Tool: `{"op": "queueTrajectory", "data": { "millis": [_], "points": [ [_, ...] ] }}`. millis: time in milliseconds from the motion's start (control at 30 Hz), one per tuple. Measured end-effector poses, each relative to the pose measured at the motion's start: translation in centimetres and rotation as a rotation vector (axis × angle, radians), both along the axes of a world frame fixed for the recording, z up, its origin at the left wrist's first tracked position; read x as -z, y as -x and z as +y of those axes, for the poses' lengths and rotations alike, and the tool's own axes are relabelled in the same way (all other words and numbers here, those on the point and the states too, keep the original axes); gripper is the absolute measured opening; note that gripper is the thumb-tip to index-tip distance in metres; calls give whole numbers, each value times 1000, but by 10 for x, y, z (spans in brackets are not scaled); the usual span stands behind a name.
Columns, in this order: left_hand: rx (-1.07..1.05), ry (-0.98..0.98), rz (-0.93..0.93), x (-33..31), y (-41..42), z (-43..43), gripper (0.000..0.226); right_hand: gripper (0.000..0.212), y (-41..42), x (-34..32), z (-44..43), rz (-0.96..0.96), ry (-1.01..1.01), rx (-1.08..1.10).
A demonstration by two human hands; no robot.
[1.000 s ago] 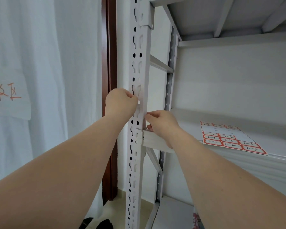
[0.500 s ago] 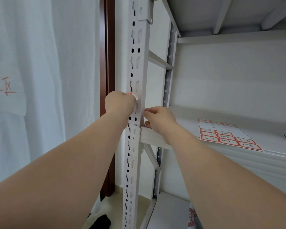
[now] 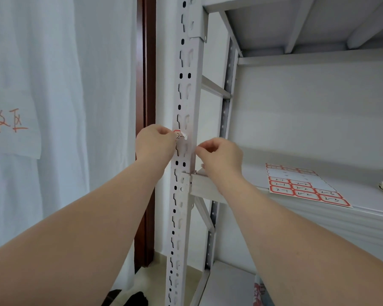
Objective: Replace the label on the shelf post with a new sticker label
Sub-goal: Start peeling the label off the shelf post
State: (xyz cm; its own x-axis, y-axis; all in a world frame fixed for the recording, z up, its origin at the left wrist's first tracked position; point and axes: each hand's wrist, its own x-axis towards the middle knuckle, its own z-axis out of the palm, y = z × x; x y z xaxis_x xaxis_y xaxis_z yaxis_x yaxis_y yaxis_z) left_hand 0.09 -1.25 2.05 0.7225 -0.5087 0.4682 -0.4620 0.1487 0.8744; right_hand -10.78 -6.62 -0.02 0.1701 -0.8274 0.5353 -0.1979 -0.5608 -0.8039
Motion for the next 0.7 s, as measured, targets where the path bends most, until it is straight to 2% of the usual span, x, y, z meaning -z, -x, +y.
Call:
{"op": "queueTrajectory", "data": {
  "millis": [133, 267, 367, 467, 533, 633, 700],
  "points": [
    [-18, 0, -40, -5, -8, 2, 19, 10, -9, -12, 7, 160, 276, 87],
    [36, -46, -106, -9, -13, 3, 33, 21, -16, -23, 12, 352, 462, 134],
    [93, -67, -135, -9, -12, 4, 20, 20, -18, -26, 14, 453, 578, 218],
    [90, -66, -149, -10, -13, 4, 18, 18, -22, -30, 15, 513, 617, 271],
    [100, -66, -140, -10, -14, 2, 7, 19, -23, -31, 16, 531, 613, 282],
    [94, -57, -143, -9, -16, -1, 23, 20, -25, -30, 14, 569, 619, 291],
    [91, -47, -135, -9, -16, -2, 17, 19, -27, -30, 14, 573, 620, 291]
  ]
}}
